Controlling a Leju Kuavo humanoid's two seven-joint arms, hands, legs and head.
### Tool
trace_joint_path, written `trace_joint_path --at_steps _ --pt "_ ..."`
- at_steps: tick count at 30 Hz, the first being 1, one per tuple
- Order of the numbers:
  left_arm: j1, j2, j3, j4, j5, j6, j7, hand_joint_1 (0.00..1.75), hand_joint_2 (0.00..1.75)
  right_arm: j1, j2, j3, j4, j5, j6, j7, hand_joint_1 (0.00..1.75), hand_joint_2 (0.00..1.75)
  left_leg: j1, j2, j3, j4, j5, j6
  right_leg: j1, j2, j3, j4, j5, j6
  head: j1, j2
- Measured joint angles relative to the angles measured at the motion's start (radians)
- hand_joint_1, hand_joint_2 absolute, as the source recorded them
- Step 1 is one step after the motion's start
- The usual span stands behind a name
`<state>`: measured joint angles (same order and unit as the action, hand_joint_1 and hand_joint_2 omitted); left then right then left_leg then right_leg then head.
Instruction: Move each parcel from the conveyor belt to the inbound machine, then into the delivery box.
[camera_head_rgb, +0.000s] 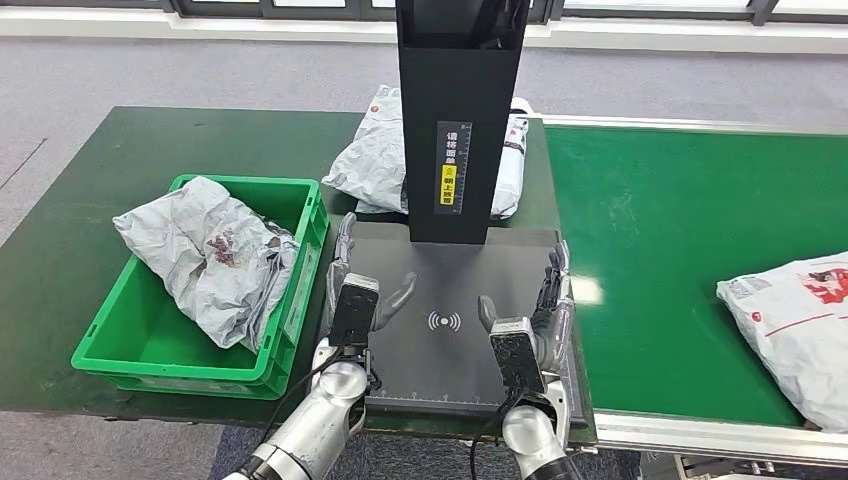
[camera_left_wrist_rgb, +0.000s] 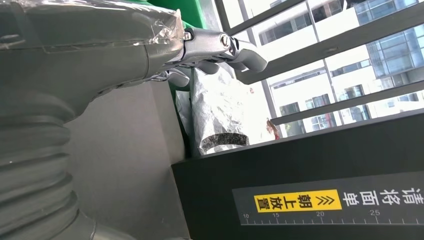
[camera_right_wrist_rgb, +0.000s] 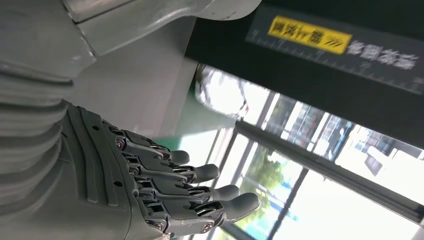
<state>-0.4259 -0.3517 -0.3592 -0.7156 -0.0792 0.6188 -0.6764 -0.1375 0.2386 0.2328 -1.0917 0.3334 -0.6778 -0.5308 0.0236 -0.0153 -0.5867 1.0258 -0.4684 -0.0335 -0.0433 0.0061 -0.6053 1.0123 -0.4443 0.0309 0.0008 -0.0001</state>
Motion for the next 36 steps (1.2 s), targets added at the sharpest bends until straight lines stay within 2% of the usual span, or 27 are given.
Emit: trace_joint_path --at_steps 5,8,13,17,19,24,31,36 --pt "0.001 0.000 0.004 -0.002 -0.012 -0.002 0.000 0.00 1.75 -0.033 -0.025 -0.085 0.054 0.193 -0.018 0.043 0.00 1.75 0.000 0.000 0.000 0.000 0.000 0.000 0.000 0.000 0.000 0.000 0.000 0.000 0.000 0.000" --pt "0.002 0.001 0.010 -0.003 -0.017 -0.003 0.001 0.00 1.75 -0.056 -0.034 -0.197 0.094 0.357 -0.020 0.043 0.00 1.75 0.000 -0.001 0.000 0.000 0.000 0.000 0.000 -0.001 0.000 0.000 0.000 0.000 0.000 0.000" --pt "0.004 0.001 0.015 -0.008 -0.023 -0.009 0.003 0.00 1.75 -0.084 -0.042 -0.377 0.137 0.546 -0.022 0.051 0.00 1.75 0.000 -0.001 0.000 0.000 0.000 0.000 0.000 -0.001 0.000 0.000 0.000 0.000 0.000 0.000" --pt "0.005 0.001 0.017 -0.011 -0.024 -0.009 0.003 0.00 1.75 -0.117 -0.052 -0.572 0.165 0.799 -0.022 0.171 0.00 1.75 0.000 -0.003 -0.001 0.000 0.000 0.000 0.000 -0.003 0.001 0.000 0.000 0.000 0.000 0.000" --pt "0.005 0.001 0.020 -0.012 -0.024 -0.009 0.003 0.00 1.75 -0.130 -0.064 -0.646 0.179 0.883 -0.022 0.234 0.00 1.75 -0.001 -0.003 -0.001 0.000 0.000 0.000 -0.001 -0.003 0.001 0.000 0.000 0.000 0.000 0.000" --pt "0.007 0.001 0.021 -0.021 -0.022 -0.009 0.004 0.00 1.75 -0.144 -0.116 -0.771 0.228 1.142 -0.022 0.490 0.00 1.75 -0.001 -0.004 -0.001 0.001 0.000 0.001 -0.001 -0.004 0.001 0.000 0.000 0.000 0.000 0.000" --pt "0.011 0.004 0.025 -0.031 -0.014 -0.009 0.004 0.00 1.75 -0.144 -0.189 -0.803 0.298 1.188 -0.022 0.657 0.00 1.75 -0.001 -0.004 -0.002 0.001 0.000 0.001 -0.001 -0.004 0.000 0.000 0.000 0.000 0.000 0.000" --pt "0.013 0.004 0.029 -0.033 -0.012 -0.009 0.004 0.00 1.75 -0.143 -0.215 -0.803 0.325 1.189 -0.022 0.691 0.00 1.75 -0.001 -0.004 -0.002 0.000 0.000 0.001 -0.001 -0.003 0.000 0.000 0.000 0.000 0.000 0.000"
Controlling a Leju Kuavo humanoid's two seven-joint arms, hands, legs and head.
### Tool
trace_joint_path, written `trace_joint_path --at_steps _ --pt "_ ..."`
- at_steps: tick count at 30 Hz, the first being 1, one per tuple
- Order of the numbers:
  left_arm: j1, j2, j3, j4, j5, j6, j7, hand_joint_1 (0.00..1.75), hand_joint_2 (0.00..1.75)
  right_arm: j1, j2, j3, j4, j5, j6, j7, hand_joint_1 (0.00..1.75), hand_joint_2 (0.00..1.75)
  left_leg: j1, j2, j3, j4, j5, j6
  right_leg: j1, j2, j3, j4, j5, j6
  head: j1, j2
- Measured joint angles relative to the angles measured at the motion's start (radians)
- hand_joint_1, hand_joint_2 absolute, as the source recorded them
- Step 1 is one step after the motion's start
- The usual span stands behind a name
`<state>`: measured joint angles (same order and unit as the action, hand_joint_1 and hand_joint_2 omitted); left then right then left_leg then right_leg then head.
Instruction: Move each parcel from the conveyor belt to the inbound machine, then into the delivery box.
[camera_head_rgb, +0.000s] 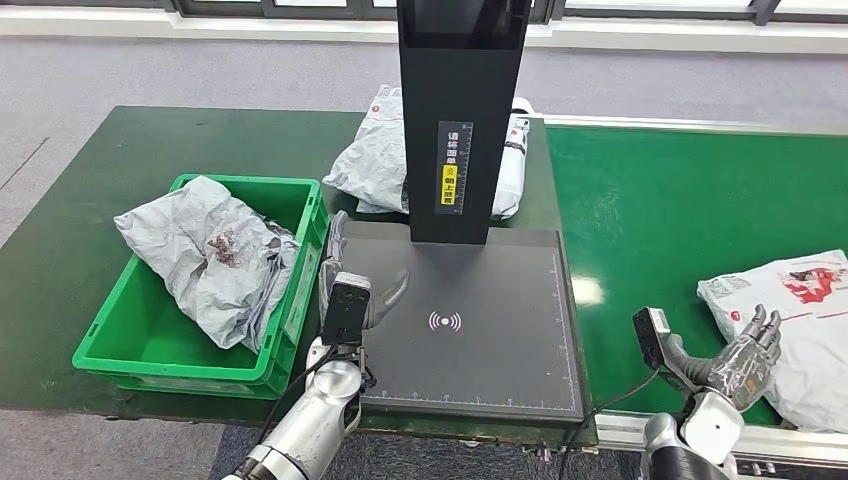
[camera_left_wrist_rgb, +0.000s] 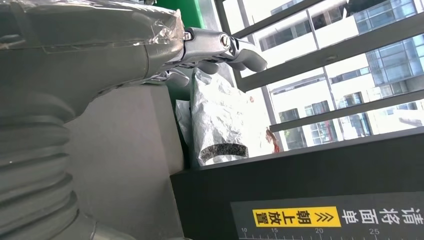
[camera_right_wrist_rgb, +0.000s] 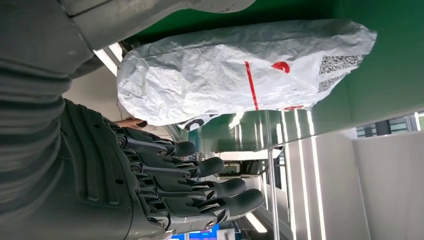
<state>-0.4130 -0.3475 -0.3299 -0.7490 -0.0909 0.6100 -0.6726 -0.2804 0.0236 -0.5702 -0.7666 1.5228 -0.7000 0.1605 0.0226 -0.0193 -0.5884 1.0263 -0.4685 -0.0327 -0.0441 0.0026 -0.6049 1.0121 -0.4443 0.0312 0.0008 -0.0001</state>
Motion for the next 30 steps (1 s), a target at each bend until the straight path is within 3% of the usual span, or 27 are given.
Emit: trace_joint_path --at_steps 13,19,30 --pt "0.009 0.005 0.004 -0.001 -0.002 0.000 0.000 0.00 1.75 0.005 -0.057 0.082 0.062 0.001 0.000 0.186 0.00 1.75 0.000 0.000 0.000 0.000 0.000 0.000 0.000 -0.001 0.000 0.000 0.000 0.000 0.000 0.000" --pt "0.011 0.006 0.013 -0.001 0.007 0.000 -0.004 0.00 1.75 0.001 -0.083 0.128 0.100 0.001 0.000 0.229 0.00 1.75 0.000 0.000 0.000 0.000 0.000 0.000 0.000 -0.001 0.000 0.000 0.000 0.000 0.000 0.000" --pt "0.016 0.008 0.036 -0.001 0.021 0.012 -0.020 0.00 1.75 -0.035 -0.101 0.177 0.177 0.001 0.000 0.236 0.00 1.75 0.000 0.000 0.000 0.000 0.000 0.000 0.000 -0.001 0.000 0.000 0.000 0.000 0.000 0.000"
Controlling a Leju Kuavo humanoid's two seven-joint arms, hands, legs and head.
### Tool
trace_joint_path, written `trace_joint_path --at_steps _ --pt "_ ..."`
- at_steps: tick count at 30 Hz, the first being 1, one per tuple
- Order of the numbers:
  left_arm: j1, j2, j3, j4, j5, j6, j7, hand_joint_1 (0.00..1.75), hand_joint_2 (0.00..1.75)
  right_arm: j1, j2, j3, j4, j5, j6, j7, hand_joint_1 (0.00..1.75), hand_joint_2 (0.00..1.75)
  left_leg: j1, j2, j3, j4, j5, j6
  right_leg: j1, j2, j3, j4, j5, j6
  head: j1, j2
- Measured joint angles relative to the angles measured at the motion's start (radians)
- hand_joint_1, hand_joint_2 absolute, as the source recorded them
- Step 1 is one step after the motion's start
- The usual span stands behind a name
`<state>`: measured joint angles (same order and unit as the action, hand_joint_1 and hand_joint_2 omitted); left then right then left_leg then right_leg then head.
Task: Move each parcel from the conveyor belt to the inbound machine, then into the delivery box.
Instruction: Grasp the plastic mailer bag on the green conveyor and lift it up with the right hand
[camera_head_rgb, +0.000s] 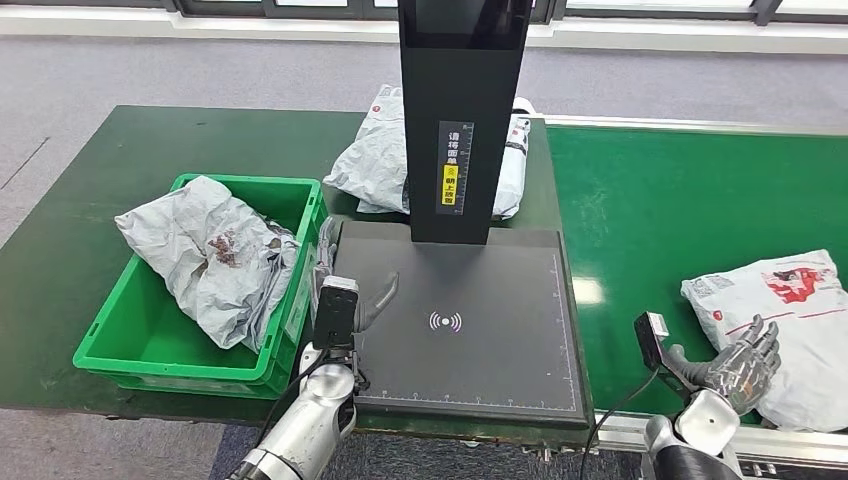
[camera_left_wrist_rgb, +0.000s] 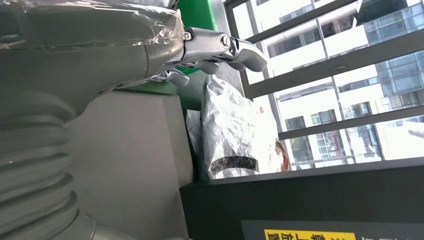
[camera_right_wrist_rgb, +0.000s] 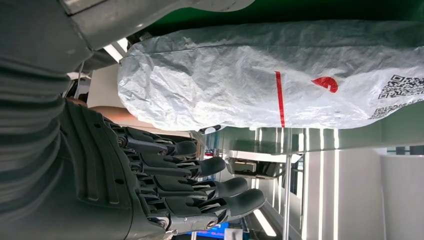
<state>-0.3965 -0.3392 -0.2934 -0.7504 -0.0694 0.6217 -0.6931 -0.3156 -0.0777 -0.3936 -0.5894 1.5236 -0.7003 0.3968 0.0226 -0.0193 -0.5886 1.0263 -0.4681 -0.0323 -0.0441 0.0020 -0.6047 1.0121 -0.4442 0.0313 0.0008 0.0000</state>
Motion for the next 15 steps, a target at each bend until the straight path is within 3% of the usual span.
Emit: trace_joint_path --at_steps 15 --pt "0.009 0.003 0.007 0.000 0.003 0.002 -0.002 0.00 1.75 -0.031 -0.007 0.037 0.071 0.000 0.000 0.020 0.00 1.75 0.000 0.000 0.000 0.000 0.000 0.000 0.000 0.000 0.000 0.000 0.000 0.000 0.000 0.000"
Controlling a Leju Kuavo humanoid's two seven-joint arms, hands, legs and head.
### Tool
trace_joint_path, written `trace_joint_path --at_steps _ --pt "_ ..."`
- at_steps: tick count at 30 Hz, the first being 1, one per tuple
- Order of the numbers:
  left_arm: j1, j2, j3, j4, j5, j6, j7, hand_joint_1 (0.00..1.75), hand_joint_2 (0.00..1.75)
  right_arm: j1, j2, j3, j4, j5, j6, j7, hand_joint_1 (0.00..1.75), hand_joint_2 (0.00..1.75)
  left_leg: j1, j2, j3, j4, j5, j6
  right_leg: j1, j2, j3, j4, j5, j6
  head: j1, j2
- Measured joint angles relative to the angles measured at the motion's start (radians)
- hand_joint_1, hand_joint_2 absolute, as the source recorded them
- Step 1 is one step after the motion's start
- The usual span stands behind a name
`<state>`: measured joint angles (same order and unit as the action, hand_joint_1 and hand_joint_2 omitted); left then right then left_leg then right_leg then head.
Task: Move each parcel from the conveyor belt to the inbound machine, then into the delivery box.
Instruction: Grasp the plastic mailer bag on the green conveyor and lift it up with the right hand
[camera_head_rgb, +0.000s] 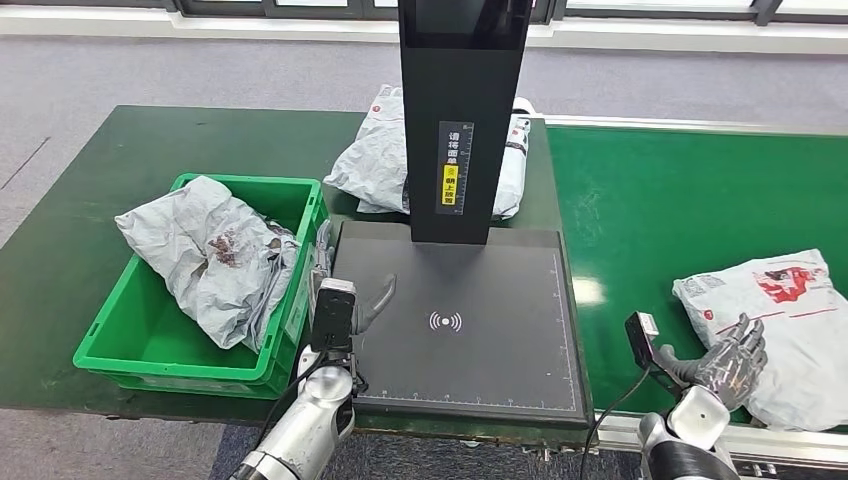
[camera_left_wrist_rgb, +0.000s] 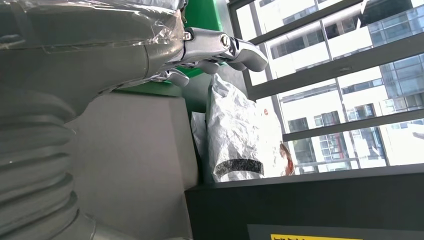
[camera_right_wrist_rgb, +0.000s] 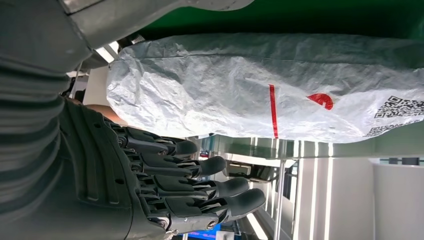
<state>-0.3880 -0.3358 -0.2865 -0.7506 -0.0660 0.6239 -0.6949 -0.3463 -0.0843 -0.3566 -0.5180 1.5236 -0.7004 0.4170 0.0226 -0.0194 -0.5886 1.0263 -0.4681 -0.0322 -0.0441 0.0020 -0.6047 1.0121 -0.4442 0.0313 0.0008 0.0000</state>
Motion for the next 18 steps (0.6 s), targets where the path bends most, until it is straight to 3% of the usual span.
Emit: trace_joint_path --at_steps 18 --pt "0.024 0.009 0.015 -0.045 0.000 0.019 0.004 0.00 1.75 0.031 -0.002 0.021 -0.049 0.000 -0.001 -0.020 0.00 1.75 0.000 0.000 0.000 0.000 0.000 0.000 0.000 0.000 0.000 0.000 0.000 0.000 0.000 0.000"
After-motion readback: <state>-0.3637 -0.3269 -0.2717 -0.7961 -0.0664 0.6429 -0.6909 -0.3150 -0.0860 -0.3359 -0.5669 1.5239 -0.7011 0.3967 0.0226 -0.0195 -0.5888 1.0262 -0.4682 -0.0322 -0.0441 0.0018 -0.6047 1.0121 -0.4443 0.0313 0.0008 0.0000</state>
